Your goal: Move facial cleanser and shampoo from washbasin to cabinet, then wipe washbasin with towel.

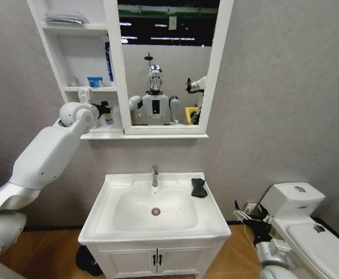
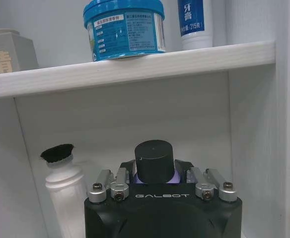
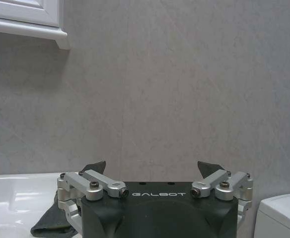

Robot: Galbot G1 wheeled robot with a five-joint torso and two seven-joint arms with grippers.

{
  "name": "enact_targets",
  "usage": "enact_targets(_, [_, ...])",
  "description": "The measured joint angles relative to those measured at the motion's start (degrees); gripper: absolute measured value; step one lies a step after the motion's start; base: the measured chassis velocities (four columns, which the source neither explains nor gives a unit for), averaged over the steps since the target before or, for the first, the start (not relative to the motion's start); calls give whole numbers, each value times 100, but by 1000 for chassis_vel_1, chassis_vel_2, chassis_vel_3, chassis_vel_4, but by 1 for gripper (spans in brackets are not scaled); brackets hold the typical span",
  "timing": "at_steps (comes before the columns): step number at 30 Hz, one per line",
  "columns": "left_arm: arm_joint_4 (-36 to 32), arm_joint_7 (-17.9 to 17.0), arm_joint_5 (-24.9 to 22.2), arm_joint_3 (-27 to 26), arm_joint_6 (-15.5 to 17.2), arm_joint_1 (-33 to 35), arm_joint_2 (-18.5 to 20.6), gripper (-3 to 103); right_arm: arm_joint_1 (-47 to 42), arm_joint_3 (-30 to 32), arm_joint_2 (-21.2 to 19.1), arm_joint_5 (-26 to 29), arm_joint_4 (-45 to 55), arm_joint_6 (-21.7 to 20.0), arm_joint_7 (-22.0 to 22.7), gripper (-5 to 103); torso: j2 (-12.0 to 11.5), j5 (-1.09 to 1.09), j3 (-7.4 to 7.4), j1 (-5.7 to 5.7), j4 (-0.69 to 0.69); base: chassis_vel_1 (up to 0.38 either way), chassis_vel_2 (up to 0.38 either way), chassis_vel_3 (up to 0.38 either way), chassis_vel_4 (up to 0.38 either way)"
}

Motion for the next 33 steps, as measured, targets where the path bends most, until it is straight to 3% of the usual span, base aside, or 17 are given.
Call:
enact_targets(4, [41, 51, 1, 16, -11, 6, -4, 51, 20, 0, -5, 2, -5, 1, 0, 100, 0, 0, 0, 0, 1, 0, 0, 0, 0])
enact_targets(6, [110, 46, -4, 25, -56, 19, -88, 63, 68, -7, -5, 3, -6, -6, 2, 100, 1, -1, 0, -1, 0, 0, 0, 0, 0])
enact_targets(7, [110, 46, -4, 25, -56, 19, -88, 63, 68, -7, -5, 3, -6, -6, 2, 100, 1, -1, 0, -1, 0, 0, 0, 0, 0])
enact_targets(16, [177, 8, -11, -175, -198, 60, -181, 98, 24, 2, 6, -4, -4, -18, 1, 100, 1, 0, 0, -1, -1, 0, 0, 0, 0])
enact_targets(25, [125, -73, 165, -538, -437, 194, -170, 100, -6, -22, 25, -45, 65, -19, -8, 100, 1, -1, 0, 0, -1, 0, 0, 0, 0])
enact_targets(31, [-933, -328, -369, -923, -315, 565, 209, 100, -5, -49, 53, -99, 78, -33, -8, 100, 1, 1, -1, -1, -1, 0, 0, 0, 0])
enact_targets(33, [-1509, -530, -633, -1219, -268, 964, 488, 100, 7, -76, 78, -130, 88, -55, -9, 100, 1, 0, -1, -1, -2, 0, 0, 0, 0])
